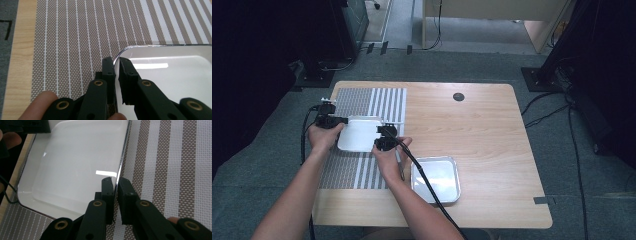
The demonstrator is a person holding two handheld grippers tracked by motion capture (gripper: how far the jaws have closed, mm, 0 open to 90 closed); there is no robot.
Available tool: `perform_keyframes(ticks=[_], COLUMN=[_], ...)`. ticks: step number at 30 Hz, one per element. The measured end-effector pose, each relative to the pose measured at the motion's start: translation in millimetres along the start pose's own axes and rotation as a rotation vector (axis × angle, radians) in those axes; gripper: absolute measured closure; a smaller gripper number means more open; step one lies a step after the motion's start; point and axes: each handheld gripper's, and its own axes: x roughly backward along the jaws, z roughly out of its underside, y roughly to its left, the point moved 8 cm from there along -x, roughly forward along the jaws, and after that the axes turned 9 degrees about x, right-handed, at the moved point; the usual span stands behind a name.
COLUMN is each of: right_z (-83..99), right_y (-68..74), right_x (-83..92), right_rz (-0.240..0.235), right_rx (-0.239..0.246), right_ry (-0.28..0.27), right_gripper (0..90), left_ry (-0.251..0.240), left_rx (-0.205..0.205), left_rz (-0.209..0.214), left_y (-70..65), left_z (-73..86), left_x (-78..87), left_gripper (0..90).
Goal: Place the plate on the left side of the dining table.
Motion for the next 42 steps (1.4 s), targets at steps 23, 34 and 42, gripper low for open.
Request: perform_keyframes(ticks=[23,34,42], right_z=[-7.6,-19.3,-25.8], right_y=[-1.9,-12.8,-24.9], right_x=[-16.6,2.0,25.1], right_rz=[-0.028,-0.004,-0.057], right_rx=[0.043,0.091,0.125], right_ry=[-0.046,-0.113,-0.158], right_gripper=[70.0,55.0,55.5], left_ry=[-0.047,-0.089,-0.085], left_rx=[0.09,0.043,0.06], left_rz=[0.031,0.013,0.053], left_y=[8.8,4.4,-7.6], left_z=[-5.4,-9.3,-5.0], left_x=[-16.6,3.5,28.0], left_gripper=[77.8,53.6,37.8])
